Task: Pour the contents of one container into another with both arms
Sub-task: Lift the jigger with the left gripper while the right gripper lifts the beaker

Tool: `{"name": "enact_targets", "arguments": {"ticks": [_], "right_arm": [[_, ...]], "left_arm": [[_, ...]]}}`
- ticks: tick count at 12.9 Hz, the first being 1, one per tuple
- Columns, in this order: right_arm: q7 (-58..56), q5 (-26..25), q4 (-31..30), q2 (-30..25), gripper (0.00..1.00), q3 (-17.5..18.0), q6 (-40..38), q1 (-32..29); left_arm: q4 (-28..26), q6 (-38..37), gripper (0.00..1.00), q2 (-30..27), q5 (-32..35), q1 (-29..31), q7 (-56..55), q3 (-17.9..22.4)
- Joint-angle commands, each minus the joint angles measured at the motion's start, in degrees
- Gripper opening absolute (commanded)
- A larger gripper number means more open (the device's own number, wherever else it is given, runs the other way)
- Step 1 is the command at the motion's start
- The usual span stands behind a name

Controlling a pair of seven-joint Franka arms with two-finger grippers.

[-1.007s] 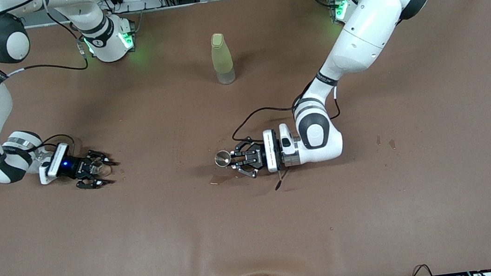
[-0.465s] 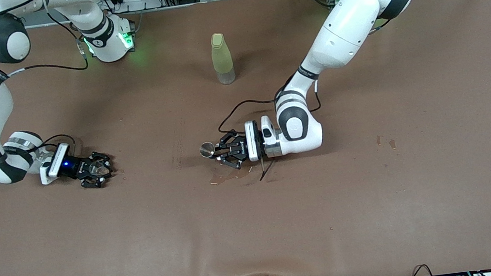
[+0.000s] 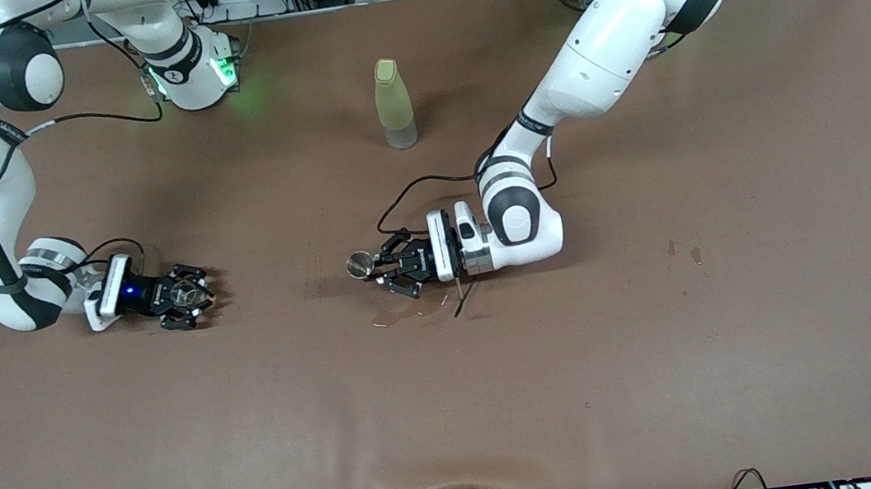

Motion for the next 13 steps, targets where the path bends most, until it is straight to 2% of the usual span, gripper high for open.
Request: {"name": "enact_targets", "arguments": {"ticks": [1, 4, 7, 10, 13], "right_arm": [[-4.5, 0.8, -1.7, -3.1, 0.00, -0.5, -2.6, 2.4], [1.7, 0.8, -2.3, -7.4, 0.00, -0.6, -3.4, 4.4], [9.5, 0.1, -4.2, -14.1, 0.00, -0.6, -3.2, 6.2], [19.3, -0.3, -8.1, -22.2, 0.00, -0.8, -2.8, 7.9], [25.1, -0.3, -12.5, -28.9, 0.00, -1.1, 0.0, 10.5]], "left_arm": [[0.5, 0.3, 0.00, -0.1, -1.3, -0.2, 1.4, 0.4], [0.3, 0.3, 0.00, -0.1, -1.1, -0.3, 2.1, 0.4], [0.2, 0.3, 0.00, 0.0, 0.4, 0.2, 2.1, 0.9], [0.1, 0.2, 0.00, -0.3, 2.7, 2.1, 1.4, 1.1], [0.1, 0.1, 0.00, 0.3, 2.2, 1.9, 1.4, 1.1]]}}
